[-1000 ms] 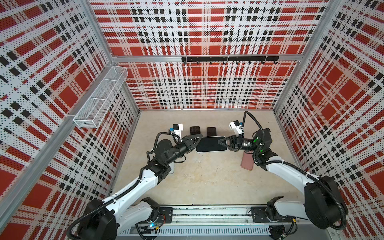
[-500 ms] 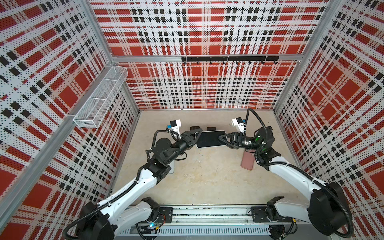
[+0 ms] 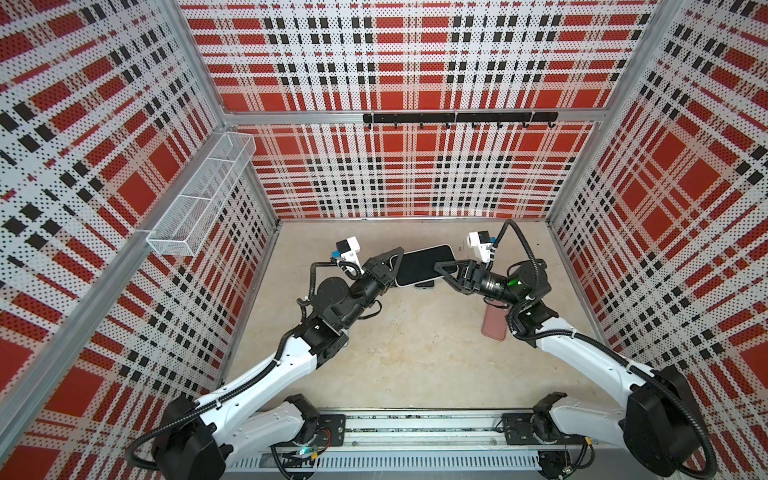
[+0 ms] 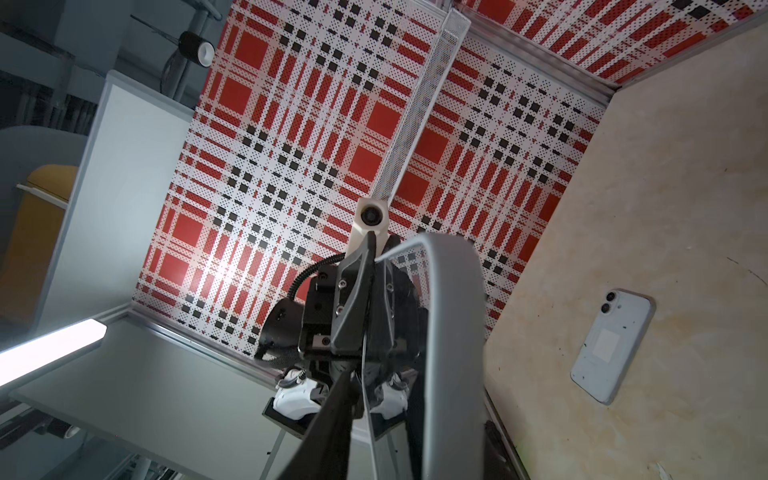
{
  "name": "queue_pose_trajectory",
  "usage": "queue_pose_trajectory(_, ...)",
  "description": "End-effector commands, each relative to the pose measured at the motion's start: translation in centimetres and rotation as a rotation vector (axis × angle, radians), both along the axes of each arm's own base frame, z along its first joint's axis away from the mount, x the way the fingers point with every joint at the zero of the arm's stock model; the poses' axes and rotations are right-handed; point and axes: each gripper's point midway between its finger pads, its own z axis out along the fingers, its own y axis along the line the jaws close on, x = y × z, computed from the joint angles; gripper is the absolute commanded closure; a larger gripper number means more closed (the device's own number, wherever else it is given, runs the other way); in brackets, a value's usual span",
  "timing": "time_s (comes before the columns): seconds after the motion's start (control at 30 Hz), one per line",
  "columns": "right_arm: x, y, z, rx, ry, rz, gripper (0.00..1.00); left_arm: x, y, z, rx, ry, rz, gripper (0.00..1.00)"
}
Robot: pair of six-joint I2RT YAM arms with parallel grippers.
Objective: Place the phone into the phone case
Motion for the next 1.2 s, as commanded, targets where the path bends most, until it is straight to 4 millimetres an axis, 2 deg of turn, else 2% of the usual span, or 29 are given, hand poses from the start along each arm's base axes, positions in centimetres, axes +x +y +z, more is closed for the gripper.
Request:
queue_pose_trajectory(0.0, 0.4, -0.3, 3.0, 0.105, -0.069, -0.069, 0.78, 0.0, 0.4, 1.8, -0.054, -0.044, 0.044, 1.00)
queue_pose_trajectory(0.13, 0.8, -0.7, 3.0, 0.106, -0.061, -0.116, 0.94, -0.5, -0.3, 1.8, -0.021, -0.068, 0.030, 1.00)
queue_pose_trajectory(0.23, 1.0, -0.8, 3.1, 0.077, -0.066, -0.136, 1.00, -1.0, -1.1, 1.9, 0.004, -0.093, -0.015, 1.00)
queue_pose_trajectory(0.27, 1.1, -0.9, 3.1, 0.062, -0.066, -0.140, 1.00, -1.2, -1.3, 2.0, 0.019, -0.106, -0.034, 0.91)
queue_pose_trajectory(0.3, 1.1, -1.0, 3.2, 0.047, -0.068, -0.142, 1.00, -1.4, -1.5, 2.0, 0.040, -0.118, -0.049, 0.76)
queue_pose_trajectory(0.4, 1.1, -1.5, 3.2, -0.004, -0.070, -0.136, 1.00, -2.1, -1.7, 1.7, 0.141, -0.143, -0.127, 0.45)
queue_pose_trajectory(0.47, 1.0, -2.0, 3.0, -0.042, -0.065, -0.112, 1.00, -2.8, -0.9, 1.5, 0.240, -0.157, -0.175, 0.30)
queue_pose_trajectory(0.57, -0.1, -2.2, 2.9, -0.111, -0.073, -0.013, 1.00, -4.0, 1.3, 0.6, 0.426, -0.153, -0.237, 0.20)
queue_pose_trajectory(0.63, -1.2, -1.9, 2.3, -0.178, -0.075, 0.077, 1.00, -5.0, 2.9, 0.0, 0.542, -0.144, -0.284, 0.19)
queue_pose_trajectory(0.67, -2.1, -1.7, 2.1, -0.211, -0.095, 0.141, 1.00, -5.9, 3.2, 0.0, 0.592, -0.166, -0.331, 0.15)
queue_pose_trajectory(0.73, -3.5, -1.5, 1.4, -0.275, -0.108, 0.224, 1.00, -6.9, 3.6, -0.9, 0.729, -0.159, -0.364, 0.15)
queue_pose_trajectory(0.8, -4.9, -1.5, 1.1, -0.312, -0.131, 0.307, 1.00, -7.9, 2.6, -1.6, 0.744, -0.158, -0.477, 0.15)
queue_pose_trajectory(0.93, -6.4, -1.7, 0.1, -0.363, -0.144, 0.403, 1.00, -8.2, 1.0, -3.0, 0.688, -0.130, -0.602, 0.18)
queue_pose_trajectory(1.0, -6.7, -1.6, -0.3, -0.369, -0.138, 0.431, 1.00, -8.5, 0.0, -3.1, 0.643, -0.158, -0.653, 0.20)
queue_pose_trajectory(1.17, -7.1, -1.5, -1.2, -0.372, -0.122, 0.467, 1.00, -9.2, -1.9, -3.8, 0.589, -0.155, -0.759, 0.34)
